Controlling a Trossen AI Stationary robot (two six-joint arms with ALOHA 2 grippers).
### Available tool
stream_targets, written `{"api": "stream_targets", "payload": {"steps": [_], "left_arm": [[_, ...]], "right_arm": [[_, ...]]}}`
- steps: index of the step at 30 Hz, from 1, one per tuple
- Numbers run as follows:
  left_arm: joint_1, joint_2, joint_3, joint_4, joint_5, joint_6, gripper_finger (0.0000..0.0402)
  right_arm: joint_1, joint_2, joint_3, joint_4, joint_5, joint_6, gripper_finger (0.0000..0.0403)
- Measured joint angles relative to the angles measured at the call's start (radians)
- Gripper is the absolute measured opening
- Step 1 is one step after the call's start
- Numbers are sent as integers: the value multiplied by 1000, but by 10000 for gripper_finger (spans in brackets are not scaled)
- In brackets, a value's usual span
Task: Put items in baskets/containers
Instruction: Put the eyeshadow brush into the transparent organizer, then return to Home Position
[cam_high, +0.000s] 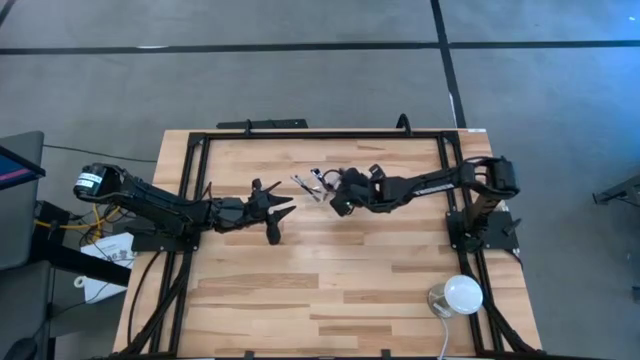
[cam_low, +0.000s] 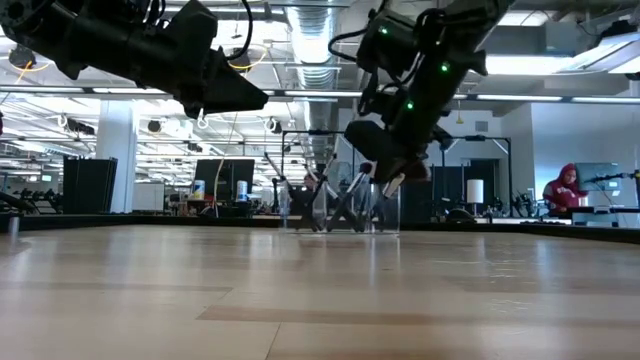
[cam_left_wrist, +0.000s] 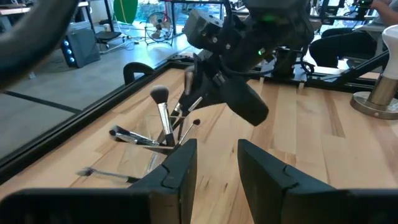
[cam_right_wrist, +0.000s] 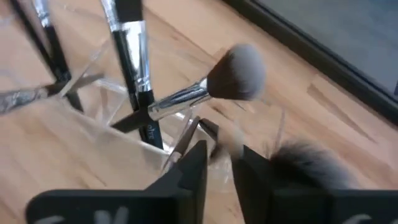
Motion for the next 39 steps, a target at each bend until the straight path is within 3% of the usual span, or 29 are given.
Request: {"api": "stream_targets", "payload": {"steps": [7, 12, 16, 20, 25, 32, 35, 39], "left_arm": [[0, 0, 0, -3, 0, 3, 112], [-7, -51, -2, -58, -2, 3, 112], [-44, -205, -2, -196, 0, 4, 112], [-85, -470, -1, -352, -1, 4, 112], [-153, -809, -15, -559, -1, 2, 112], [-211, -1218, -239, -546, -1, 15, 112], [-202, -1231, -316, -431, -9, 112, 112], [-196, -1192, -345, -351, 84, 221, 112]], "right_arm": [[29, -54, 94, -36, -13, -166, 107], [77, -177, 138, -181, -6, -174, 116], [150, -332, 117, -238, 39, -199, 116], [237, -511, 62, -240, 90, -278, 115], [339, -738, -121, -181, 114, -241, 115], [414, -1067, -523, 148, 146, -351, 115], [418, -1210, -652, 264, 80, -461, 115], [418, -1427, -785, 359, -29, -569, 115]]}}
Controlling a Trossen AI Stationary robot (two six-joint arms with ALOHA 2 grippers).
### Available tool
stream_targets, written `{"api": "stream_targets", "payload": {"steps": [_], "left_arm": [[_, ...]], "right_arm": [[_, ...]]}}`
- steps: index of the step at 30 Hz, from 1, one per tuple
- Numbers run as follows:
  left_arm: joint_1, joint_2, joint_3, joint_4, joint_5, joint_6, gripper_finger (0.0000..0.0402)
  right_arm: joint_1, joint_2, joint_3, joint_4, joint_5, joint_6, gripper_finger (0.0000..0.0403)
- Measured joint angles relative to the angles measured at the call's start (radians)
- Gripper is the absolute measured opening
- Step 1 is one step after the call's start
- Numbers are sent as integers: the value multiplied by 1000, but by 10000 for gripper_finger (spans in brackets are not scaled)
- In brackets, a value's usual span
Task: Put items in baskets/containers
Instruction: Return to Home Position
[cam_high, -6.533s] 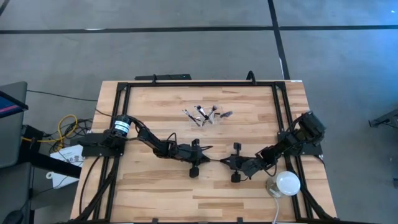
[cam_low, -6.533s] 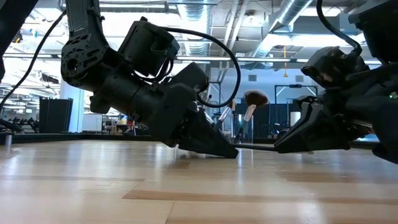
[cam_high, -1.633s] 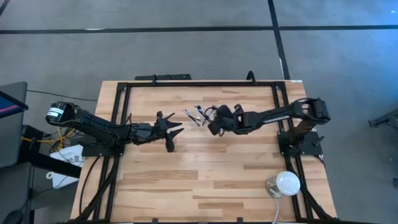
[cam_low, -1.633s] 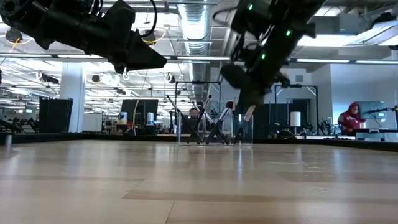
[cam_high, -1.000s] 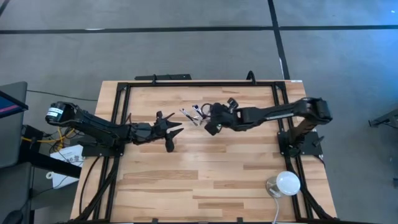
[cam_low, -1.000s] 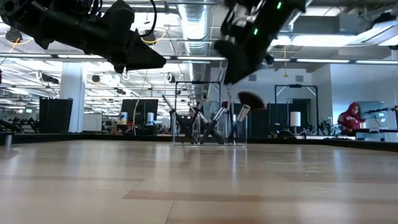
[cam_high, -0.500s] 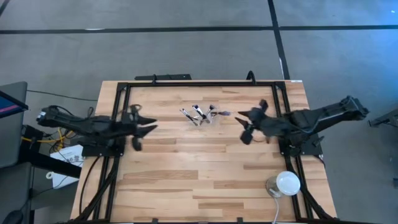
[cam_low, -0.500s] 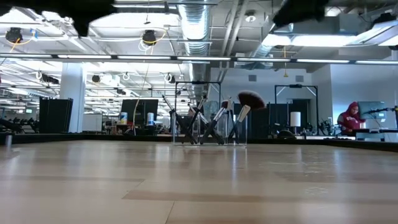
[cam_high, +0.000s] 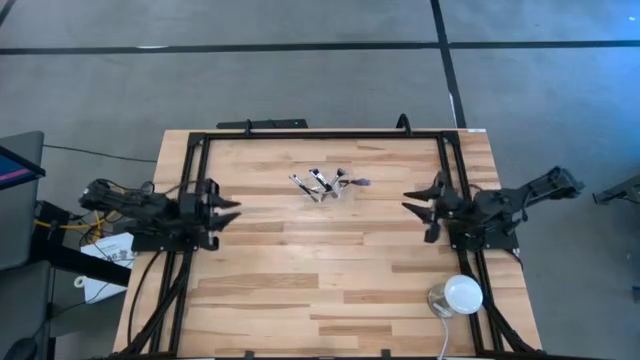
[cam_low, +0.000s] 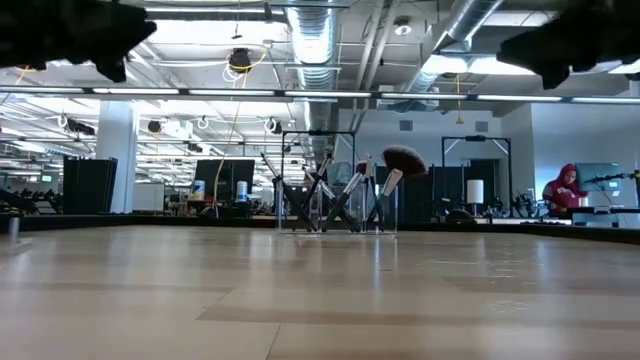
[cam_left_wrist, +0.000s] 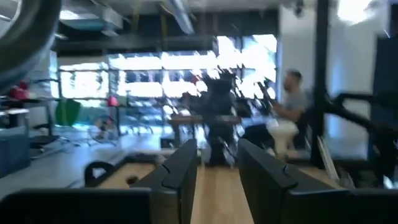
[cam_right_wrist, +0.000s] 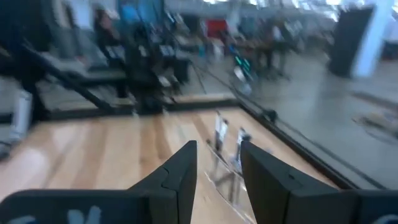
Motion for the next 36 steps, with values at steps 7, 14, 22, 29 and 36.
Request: {"api": "stream_targets", "payload": {"steps": [7, 14, 22, 29, 36], "left_arm": [[-2, 57, -28, -9, 43, -90, 112], [-2, 128, -28, 0, 46, -90, 112], [-2, 196, -28, 8, 44, -90, 112], [-2, 240, -28, 9, 43, -90, 112], [-2, 262, -28, 11, 43, -90, 112]], "right_arm": [[-4, -310, -128, 23, -32, -136, 115], [-11, -290, -202, -2, -94, -192, 115], [-91, -311, -249, 114, -331, -310, 115], [-195, -308, -249, 80, -256, -363, 115], [-255, -307, -250, 71, -213, -363, 115]]}}
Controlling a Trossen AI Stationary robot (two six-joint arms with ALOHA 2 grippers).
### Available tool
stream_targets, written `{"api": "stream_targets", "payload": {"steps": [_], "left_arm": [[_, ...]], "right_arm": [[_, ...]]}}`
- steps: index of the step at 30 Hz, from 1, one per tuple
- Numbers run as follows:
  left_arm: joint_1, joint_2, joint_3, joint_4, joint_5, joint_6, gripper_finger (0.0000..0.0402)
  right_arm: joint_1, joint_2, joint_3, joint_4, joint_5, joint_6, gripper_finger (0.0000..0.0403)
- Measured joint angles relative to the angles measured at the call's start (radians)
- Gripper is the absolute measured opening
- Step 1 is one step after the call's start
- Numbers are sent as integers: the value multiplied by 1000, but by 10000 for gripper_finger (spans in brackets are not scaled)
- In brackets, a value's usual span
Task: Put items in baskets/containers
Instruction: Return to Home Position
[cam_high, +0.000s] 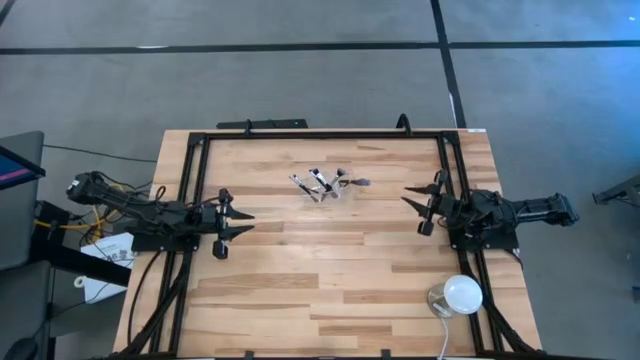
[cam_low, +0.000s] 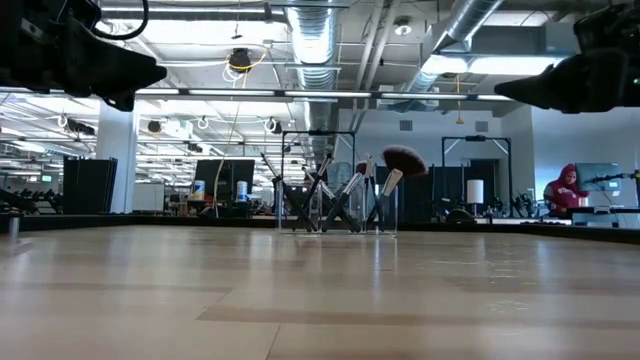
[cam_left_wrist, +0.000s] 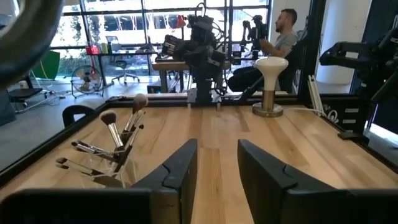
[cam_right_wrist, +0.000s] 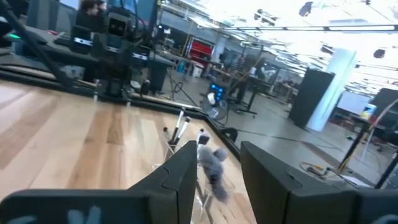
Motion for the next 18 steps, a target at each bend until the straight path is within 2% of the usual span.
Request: {"api": "stream_targets", "payload": {"steps": [18], "left_arm": [[0, 0, 0, 3, 0, 0, 112]], "right_arm": [[-17, 0, -1, 0, 0, 1, 115]]}}
